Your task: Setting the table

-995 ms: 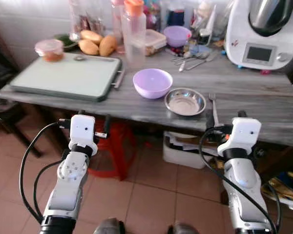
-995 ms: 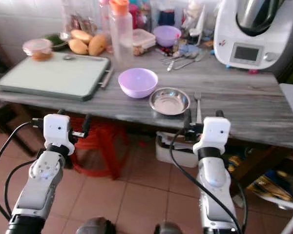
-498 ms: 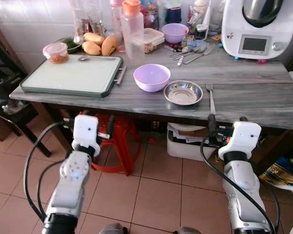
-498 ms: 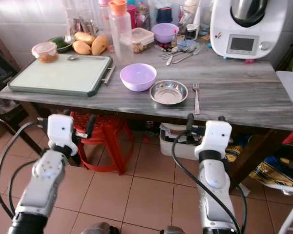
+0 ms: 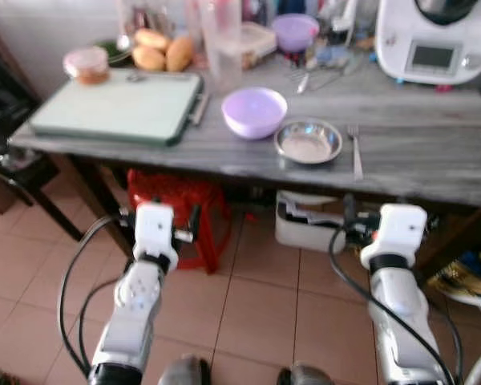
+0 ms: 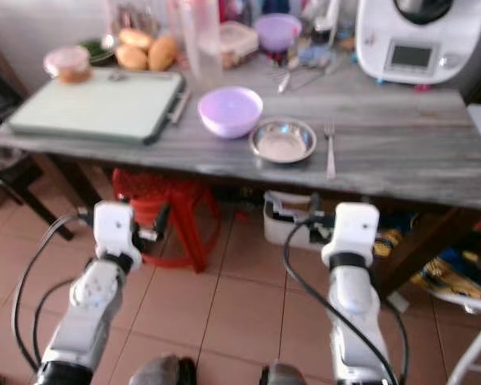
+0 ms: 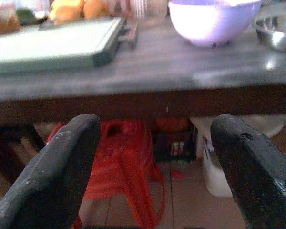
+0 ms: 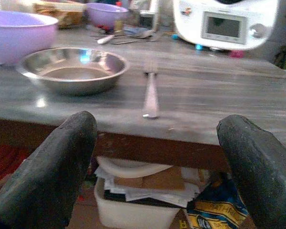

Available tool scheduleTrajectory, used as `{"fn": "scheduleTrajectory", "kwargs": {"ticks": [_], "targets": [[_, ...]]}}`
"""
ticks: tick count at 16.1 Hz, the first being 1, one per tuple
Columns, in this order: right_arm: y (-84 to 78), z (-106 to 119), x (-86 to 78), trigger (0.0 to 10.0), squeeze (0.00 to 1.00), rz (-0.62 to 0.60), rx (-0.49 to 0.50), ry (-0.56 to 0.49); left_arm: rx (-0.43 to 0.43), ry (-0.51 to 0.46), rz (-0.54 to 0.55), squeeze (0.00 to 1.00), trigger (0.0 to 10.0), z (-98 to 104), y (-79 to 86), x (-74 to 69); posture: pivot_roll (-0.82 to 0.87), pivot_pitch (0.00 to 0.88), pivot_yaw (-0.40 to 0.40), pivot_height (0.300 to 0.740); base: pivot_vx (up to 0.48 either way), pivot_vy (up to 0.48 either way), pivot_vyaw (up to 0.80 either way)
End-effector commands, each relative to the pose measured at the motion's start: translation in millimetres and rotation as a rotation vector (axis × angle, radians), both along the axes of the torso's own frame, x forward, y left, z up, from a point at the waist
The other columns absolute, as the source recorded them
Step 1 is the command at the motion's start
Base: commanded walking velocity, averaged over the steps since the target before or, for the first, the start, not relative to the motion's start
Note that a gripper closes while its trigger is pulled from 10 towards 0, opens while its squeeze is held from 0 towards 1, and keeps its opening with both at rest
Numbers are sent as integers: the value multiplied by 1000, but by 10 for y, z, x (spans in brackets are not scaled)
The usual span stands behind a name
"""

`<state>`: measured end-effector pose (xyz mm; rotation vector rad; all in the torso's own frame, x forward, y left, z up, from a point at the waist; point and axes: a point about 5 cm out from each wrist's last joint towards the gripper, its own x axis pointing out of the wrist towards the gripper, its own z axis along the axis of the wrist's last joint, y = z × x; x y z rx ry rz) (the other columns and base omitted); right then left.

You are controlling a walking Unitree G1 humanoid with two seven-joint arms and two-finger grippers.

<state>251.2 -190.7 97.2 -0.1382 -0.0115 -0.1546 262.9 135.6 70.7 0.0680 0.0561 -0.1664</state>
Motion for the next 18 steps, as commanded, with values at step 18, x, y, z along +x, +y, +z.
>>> {"fn": "scheduleTrajectory", "kwargs": {"ticks": [18], "targets": [[19,125,22,10000,0,25,81,-13,-17,-59,-43,0,10000,240,-14,13,-33,0,38,740,0,-54,-293]]}}
